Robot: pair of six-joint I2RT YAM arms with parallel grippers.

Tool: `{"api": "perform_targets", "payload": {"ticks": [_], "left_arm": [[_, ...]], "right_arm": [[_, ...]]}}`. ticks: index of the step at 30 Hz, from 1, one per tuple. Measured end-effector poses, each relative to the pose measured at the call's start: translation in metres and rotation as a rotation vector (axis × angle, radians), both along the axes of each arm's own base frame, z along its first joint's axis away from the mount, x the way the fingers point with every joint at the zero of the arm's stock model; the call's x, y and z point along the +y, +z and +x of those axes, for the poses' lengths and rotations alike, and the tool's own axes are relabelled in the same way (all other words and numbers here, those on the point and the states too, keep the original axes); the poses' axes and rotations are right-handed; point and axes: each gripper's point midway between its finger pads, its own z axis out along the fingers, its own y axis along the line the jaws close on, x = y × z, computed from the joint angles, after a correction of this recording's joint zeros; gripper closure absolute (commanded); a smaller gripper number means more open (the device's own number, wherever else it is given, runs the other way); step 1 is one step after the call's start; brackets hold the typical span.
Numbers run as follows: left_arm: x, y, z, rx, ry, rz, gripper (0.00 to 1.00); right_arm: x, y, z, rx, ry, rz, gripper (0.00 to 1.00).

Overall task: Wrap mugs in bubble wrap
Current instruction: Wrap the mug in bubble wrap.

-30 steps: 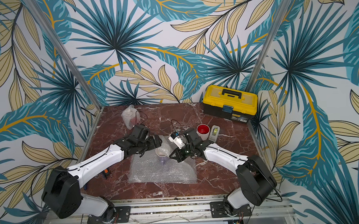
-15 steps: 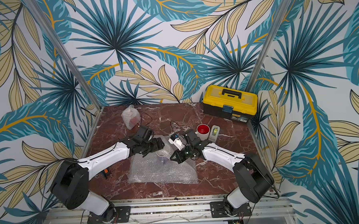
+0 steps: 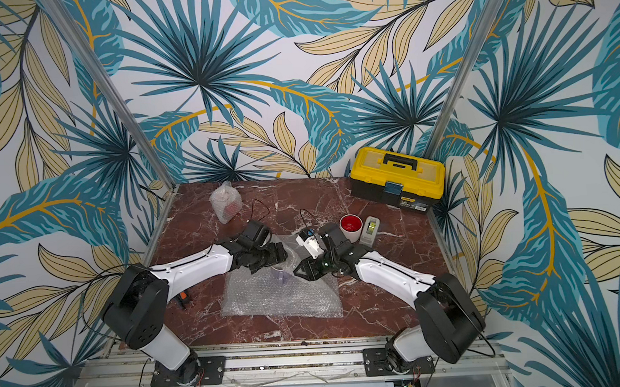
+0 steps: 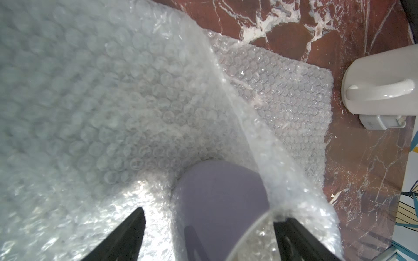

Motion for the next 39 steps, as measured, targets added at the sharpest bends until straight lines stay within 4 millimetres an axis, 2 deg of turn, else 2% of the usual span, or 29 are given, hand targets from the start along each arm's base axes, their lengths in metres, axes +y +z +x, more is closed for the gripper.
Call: {"api": "perform_targets", "payload": {"ticks": [4, 9, 12, 15, 20, 28, 35, 39], "left_arm": [[-0.001, -0.003, 0.001, 0.0, 0.0, -0.001, 0.11], [0.001, -0.009, -0.002, 0.008, 0.001, 0.004, 0.11], [0.002, -0.01, -0.003, 0.01, 0.002, 0.005, 0.11], [0.002, -0.012, -0.003, 0.011, 0.005, 0.004, 0.11], [0.003, -0.013, -0.004, 0.014, 0.006, 0.005, 0.1], [0.005, -0.016, -0.007, 0.02, 0.006, 0.009, 0.05], [0.01, -0.021, -0.013, 0.033, 0.008, 0.018, 0.04], [0.014, -0.026, -0.018, 0.043, 0.01, 0.029, 0.07]], "right_arm": [[-0.022, 0.009, -0.002, -0.028, -0.129, -0.028, 0.5], [-0.054, -0.008, -0.007, 0.022, -0.294, -0.124, 0.35], [-0.058, -0.023, -0.006, 0.068, -0.331, -0.15, 0.28], [-0.052, -0.04, -0.003, 0.118, -0.335, -0.172, 0.23], [-0.04, -0.071, 0.004, 0.183, -0.333, -0.224, 0.23], [-0.059, -0.101, 0.012, 0.213, -0.426, -0.362, 0.27], [-0.065, -0.103, 0.015, 0.225, -0.475, -0.401, 0.37], [-0.068, -0.095, 0.009, 0.235, -0.482, -0.391, 0.41]]}}
